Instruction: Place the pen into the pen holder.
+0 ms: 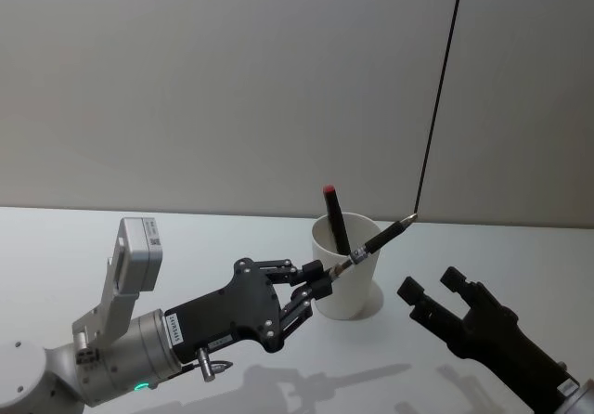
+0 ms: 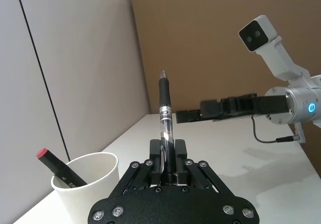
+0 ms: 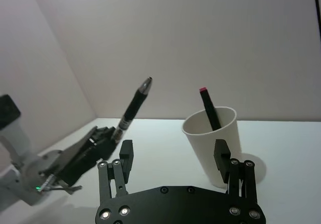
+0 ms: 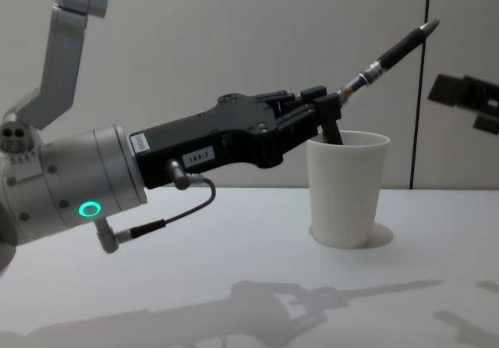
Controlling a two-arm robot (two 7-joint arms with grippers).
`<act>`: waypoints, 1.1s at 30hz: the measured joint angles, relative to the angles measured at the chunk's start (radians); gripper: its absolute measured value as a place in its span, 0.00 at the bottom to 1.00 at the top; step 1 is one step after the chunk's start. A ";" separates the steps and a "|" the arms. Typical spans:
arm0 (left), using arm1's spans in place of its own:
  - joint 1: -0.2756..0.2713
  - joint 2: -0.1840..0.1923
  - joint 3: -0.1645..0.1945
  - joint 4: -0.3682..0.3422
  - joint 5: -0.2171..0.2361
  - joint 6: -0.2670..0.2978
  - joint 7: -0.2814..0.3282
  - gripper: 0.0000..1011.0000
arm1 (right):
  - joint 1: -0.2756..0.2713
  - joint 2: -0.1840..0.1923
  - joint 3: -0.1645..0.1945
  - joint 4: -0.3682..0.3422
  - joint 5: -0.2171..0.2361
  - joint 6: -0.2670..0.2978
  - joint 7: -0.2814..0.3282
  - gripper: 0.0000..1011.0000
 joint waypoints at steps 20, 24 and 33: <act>0.000 0.000 0.000 0.000 0.000 0.000 0.000 0.18 | 0.064 -0.026 0.011 0.050 0.263 0.154 0.077 0.99; 0.000 0.000 0.000 0.000 0.000 0.000 0.000 0.18 | 0.082 -0.029 0.003 0.069 0.288 0.173 0.083 0.99; 0.000 0.000 0.000 0.000 0.000 0.000 0.000 0.18 | 0.124 -0.036 -0.019 0.114 0.327 0.201 0.101 0.99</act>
